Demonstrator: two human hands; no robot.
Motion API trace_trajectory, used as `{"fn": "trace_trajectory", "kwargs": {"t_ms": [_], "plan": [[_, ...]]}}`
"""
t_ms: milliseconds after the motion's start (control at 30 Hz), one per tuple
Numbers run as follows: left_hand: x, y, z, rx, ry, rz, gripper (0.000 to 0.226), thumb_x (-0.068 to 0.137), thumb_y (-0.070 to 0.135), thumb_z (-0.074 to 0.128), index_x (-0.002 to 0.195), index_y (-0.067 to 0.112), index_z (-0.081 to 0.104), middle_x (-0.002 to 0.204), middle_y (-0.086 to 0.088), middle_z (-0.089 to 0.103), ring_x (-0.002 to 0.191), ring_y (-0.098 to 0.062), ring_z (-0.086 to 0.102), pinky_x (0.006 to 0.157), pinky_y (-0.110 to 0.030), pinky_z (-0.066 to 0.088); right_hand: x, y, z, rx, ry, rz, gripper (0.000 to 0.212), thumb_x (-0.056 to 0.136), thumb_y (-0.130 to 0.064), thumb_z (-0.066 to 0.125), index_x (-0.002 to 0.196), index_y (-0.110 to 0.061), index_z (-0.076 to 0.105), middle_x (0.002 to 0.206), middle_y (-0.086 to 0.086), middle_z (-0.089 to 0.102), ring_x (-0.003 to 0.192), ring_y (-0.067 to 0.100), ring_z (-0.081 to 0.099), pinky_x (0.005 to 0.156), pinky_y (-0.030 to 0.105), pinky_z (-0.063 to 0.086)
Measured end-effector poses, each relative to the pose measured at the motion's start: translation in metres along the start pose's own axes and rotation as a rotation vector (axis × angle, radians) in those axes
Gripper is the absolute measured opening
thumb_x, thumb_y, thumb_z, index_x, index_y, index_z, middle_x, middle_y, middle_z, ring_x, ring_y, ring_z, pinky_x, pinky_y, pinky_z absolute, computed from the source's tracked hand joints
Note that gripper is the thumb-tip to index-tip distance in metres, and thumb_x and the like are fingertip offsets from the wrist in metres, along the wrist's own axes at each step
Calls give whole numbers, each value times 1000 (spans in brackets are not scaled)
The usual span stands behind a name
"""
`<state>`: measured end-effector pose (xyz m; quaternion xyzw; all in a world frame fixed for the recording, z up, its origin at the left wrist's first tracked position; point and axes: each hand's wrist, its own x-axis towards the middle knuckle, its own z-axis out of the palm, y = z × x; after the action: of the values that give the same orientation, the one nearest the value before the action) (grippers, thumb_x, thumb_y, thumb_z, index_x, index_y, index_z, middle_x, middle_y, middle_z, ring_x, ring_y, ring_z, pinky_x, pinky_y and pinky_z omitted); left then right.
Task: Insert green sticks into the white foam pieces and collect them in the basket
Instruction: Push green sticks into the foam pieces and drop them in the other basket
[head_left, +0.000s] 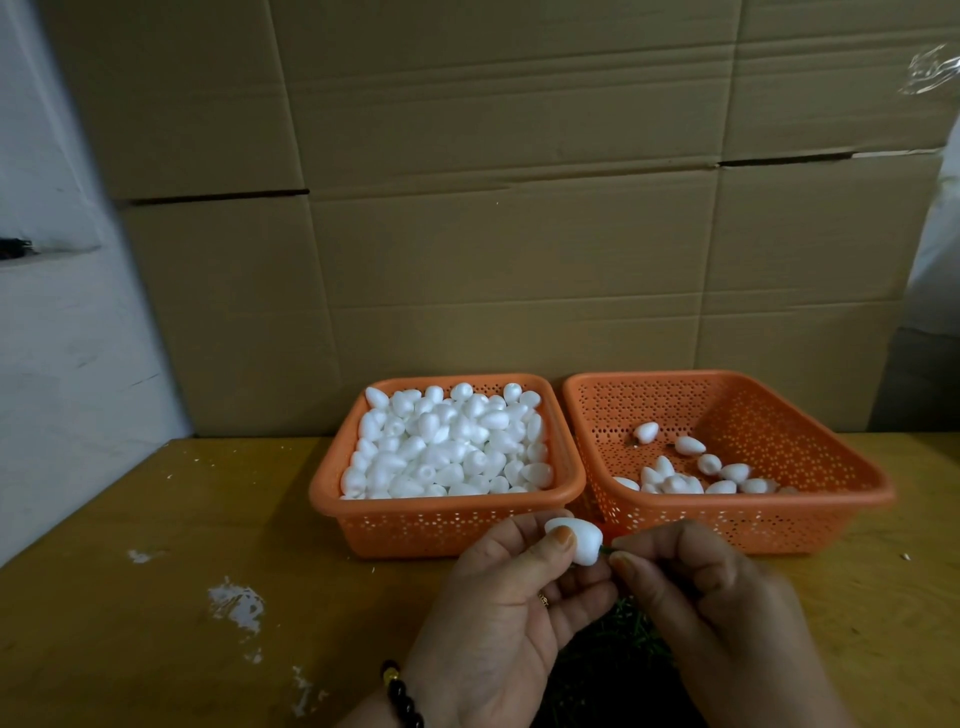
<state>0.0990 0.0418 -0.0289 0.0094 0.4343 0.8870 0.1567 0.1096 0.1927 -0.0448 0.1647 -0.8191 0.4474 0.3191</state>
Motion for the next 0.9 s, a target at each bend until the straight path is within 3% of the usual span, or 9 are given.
{"fn": "trace_trajectory", "kwargs": {"t_ms": [200, 367, 533, 767, 900], "plan": [[1, 2, 0, -27, -22, 18, 21, 69, 4, 65, 88, 2, 73, 89, -19, 70, 72, -23, 68, 62, -33, 57, -2, 1, 1, 78, -55, 58, 31, 69, -32, 67, 99, -37, 61, 81, -30, 69, 76, -11, 66, 66, 3, 47], [2, 6, -5, -67, -55, 20, 25, 73, 3, 62, 95, 5, 75, 96, -19, 71, 75, -23, 68, 65, -34, 58, -2, 1, 2, 147, -62, 111, 50, 62, -37, 72, 109, -36, 56, 88, -23, 70, 80, -3, 68, 76, 14, 51], [3, 10, -6, -188, -133, -7, 32, 77, -3, 55, 105, 0, 70, 102, -23, 69, 76, -27, 68, 66, -36, 59, -1, -2, 1, 131, -41, 91, 52, 58, -49, 70, 108, -40, 57, 94, -20, 68, 84, 0, 67, 75, 20, 53], [-1, 8, -6, -185, -220, -82, 34, 77, 3, 55, 107, 9, 72, 99, -17, 69, 74, -24, 64, 64, -35, 55, 1, 0, 1, -24, -15, -90, 56, 63, -32, 79, 112, -46, 54, 106, -19, 58, 94, 3, 62, 76, 17, 51], [-1, 3, -4, -163, -209, -103, 32, 75, 0, 64, 105, 7, 70, 94, -18, 64, 73, -23, 60, 61, -35, 53, 1, 1, 1, -62, 3, -116, 53, 65, -40, 76, 113, -41, 54, 112, -20, 52, 104, 6, 57, 82, 21, 48]]}}
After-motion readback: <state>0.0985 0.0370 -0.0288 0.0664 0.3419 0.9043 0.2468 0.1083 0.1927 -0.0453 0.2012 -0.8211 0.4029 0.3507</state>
